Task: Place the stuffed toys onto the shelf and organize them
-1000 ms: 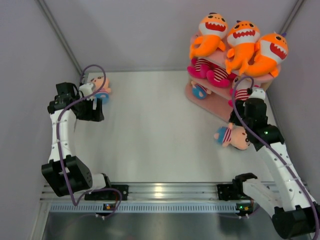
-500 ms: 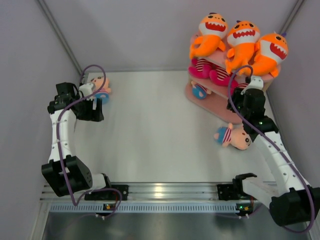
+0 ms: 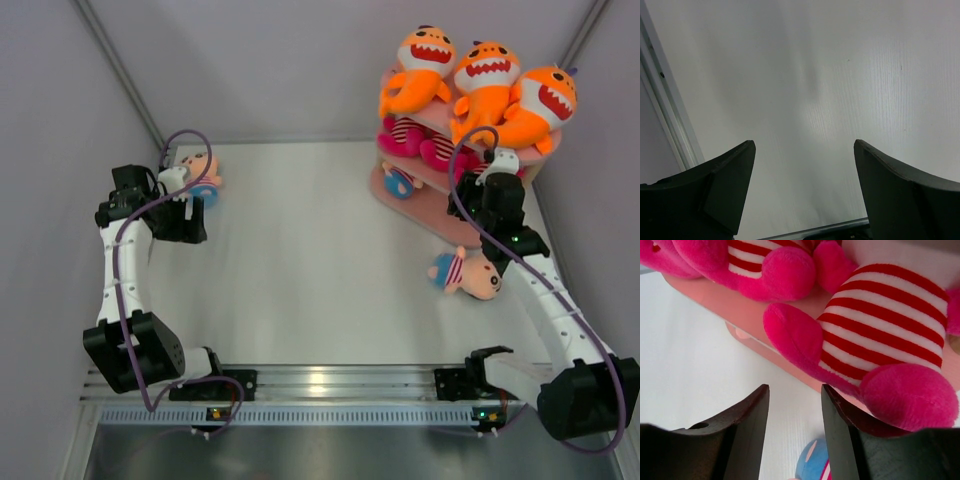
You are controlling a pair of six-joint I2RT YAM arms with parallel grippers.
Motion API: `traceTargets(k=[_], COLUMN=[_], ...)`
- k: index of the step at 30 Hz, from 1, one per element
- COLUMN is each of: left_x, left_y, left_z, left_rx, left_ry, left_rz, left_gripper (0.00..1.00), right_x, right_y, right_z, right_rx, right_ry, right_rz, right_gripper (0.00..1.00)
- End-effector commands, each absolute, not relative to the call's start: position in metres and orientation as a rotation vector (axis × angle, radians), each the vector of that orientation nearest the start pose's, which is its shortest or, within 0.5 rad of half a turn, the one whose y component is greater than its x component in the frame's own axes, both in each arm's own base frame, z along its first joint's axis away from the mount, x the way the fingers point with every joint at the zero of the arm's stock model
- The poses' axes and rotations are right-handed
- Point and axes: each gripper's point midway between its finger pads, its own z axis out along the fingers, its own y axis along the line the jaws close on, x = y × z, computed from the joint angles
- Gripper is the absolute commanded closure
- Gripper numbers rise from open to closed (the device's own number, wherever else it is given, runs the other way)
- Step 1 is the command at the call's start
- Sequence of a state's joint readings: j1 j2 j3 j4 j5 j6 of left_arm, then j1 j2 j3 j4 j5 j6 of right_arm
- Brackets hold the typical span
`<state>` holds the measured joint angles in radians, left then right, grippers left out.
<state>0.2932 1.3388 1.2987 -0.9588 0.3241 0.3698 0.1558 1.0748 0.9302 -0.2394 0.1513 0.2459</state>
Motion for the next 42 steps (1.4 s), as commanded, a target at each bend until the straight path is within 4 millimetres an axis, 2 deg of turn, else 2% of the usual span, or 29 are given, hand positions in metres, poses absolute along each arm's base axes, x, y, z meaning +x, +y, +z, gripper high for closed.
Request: traceTargets(k=[1, 5, 8, 11, 14, 16, 17, 19, 20, 23, 28, 30, 32, 33, 34, 35, 37, 38, 40, 41, 42], left_x=[0.305, 0.305, 0.305, 0.305, 0.302, 0.3, 0.3, 0.299, 0.299, 0.299, 0.297, 0.297, 0.297, 0.296, 0.297, 0.297, 0.298, 0.299, 0.299, 0.3, 0.3], left_y=[0.047, 0.045, 0.044, 0.044, 0.044, 0.044, 0.044, 0.043, 0.043, 0.042, 0.042, 0.043, 0.043, 0.043, 0.043, 0.043, 0.043, 0.042, 0.042, 0.042, 0.042], left_z=[0.198, 0.198, 0.198, 0.2, 0.198, 0.197, 0.197, 0.196, 0.196, 0.199, 0.199, 0.198, 0.197, 0.198, 0.198, 0.198, 0.198, 0.198, 0.198, 0.198, 0.198], left_rx=[0.243, 0.248, 0.245, 0.244, 0.243, 0.247, 0.247, 0.248, 0.248, 0.251, 0.266, 0.265, 0.267, 0.269, 0.269, 0.269, 0.272, 0.271, 0.27, 0.27, 0.27], left_ry=[2.47, 2.469, 2.465, 2.461, 2.467, 2.467, 2.47, 2.47, 2.469, 2.463, 2.466, 2.47, 2.473, 2.472, 2.473, 2.472, 2.472, 2.47, 2.47, 2.47, 2.471], left_rz=[-0.143, -0.156, -0.165, -0.164, -0.156, -0.157, -0.158, -0.163, -0.165, -0.163, -0.162, -0.16, -0.159, -0.158, -0.156, -0.158, -0.162, -0.165, -0.17, -0.17, -0.169], left_gripper=[0.14, 0.14, 0.14, 0.14, 0.14, 0.14, 0.14, 0.14, 0.14, 0.14, 0.14, 0.14, 0.14, 0.14, 0.14, 0.14, 0.14, 0.14, 0.14, 0.14, 0.14], right_x=[0.348, 0.328, 0.318, 0.306, 0.296, 0.289, 0.283, 0.282, 0.277, 0.278, 0.287, 0.289, 0.288, 0.289, 0.289, 0.286, 0.284, 0.283, 0.289, 0.289, 0.292], right_y=[0.044, 0.041, 0.048, 0.065, 0.076, 0.076, 0.071, 0.076, 0.074, 0.075, 0.078, 0.075, 0.077, 0.078, 0.08, 0.081, 0.079, 0.081, 0.092, 0.113, 0.123], right_z=[0.256, 0.25, 0.252, 0.243, 0.217, 0.198, 0.178, 0.165, 0.146, 0.125, 0.091, 0.079, 0.072, 0.071, 0.069, 0.066, 0.063, 0.063, 0.075, 0.081, 0.095], right_rx=[0.151, 0.131, 0.081, 0.011, -0.005, 0.087, 0.122, 0.217, 0.238, 0.274, 0.191, 0.166, 0.16, 0.155, 0.15, 0.144, 0.118, 0.094, -0.003, -0.097, -0.242], right_ry=[1.935, 1.988, 2.006, 2.068, 2.167, 2.222, 2.251, 2.234, 2.259, 2.277, 2.384, 2.412, 2.429, 2.427, 2.432, 2.438, 2.444, 2.449, 2.418, 2.412, 2.363], right_rz=[0.15, 0.08, 0.029, -0.013, -0.034, -0.044, -0.07, -0.009, -0.015, -0.018, -0.117, -0.167, -0.161, -0.151, -0.14, -0.131, -0.141, -0.124, -0.055, 0.071, 0.11], right_gripper=[0.53, 0.51, 0.49, 0.47, 0.45, 0.38, 0.37, 0.34, 0.3, 0.29, 0.3, 0.34, 0.44, 0.55, 0.61, 0.71, 0.83, 0.99, 1.0, 1.0, 1.0])
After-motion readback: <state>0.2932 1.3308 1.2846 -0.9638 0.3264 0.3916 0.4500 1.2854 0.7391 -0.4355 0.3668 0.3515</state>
